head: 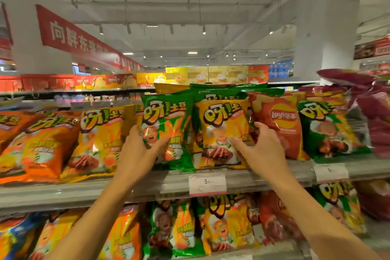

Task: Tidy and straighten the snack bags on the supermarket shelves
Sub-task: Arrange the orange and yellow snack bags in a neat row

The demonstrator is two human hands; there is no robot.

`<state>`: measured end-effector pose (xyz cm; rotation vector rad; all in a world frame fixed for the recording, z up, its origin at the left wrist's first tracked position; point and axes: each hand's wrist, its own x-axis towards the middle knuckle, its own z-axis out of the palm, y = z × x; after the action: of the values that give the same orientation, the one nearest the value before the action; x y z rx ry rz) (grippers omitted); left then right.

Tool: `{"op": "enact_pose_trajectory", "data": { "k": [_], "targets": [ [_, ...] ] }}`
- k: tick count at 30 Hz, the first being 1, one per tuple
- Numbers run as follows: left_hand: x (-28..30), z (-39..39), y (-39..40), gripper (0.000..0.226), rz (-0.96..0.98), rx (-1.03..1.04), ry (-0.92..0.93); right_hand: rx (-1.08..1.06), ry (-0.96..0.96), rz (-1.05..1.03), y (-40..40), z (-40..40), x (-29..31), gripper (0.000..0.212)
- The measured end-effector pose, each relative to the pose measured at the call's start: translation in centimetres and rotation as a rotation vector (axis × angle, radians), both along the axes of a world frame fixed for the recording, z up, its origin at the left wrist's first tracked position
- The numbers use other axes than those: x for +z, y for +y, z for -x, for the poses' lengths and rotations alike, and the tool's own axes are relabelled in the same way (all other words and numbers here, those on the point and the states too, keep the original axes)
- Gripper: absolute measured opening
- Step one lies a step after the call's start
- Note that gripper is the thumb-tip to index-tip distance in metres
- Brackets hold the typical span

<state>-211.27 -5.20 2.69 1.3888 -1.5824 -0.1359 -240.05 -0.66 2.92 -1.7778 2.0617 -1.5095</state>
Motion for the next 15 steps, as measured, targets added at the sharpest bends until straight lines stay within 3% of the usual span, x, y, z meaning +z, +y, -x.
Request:
{"op": "enact_pose_trajectory", "data": {
  "k": [2,4,7,10,15],
  "targets": [
    [0.3,-0.4,-0.8,0.100,-0.119,-0.063,0.040,0.092,-0.022,-0.157,-1.4,0.7,0.5,0.116],
    [0.5,-0.9,-1.7,0.094,-0.186,-0.124,0.062,0.173,-0.083,-0.247,-2.6,1.1,0.9,0.120],
    [0.8,-1.2,-2.0,0.088,-0.270,-0.209,0.099,0.273,-0.158,-0.264,-4.2,1.3,0.8,0.098],
    [0.5,-0.9,-1.8,0.068,-0.285,-0.261,0.115,0.344,-0.204,-0.230,-5.0,1.3,0.7,0.079],
    [0.3,-0.4,-2.1,0.063,-0.198,-0.224,0.229,0.401,-0.230,-0.160,-4.5,1.4,0.3,0.078]
  ]
}}
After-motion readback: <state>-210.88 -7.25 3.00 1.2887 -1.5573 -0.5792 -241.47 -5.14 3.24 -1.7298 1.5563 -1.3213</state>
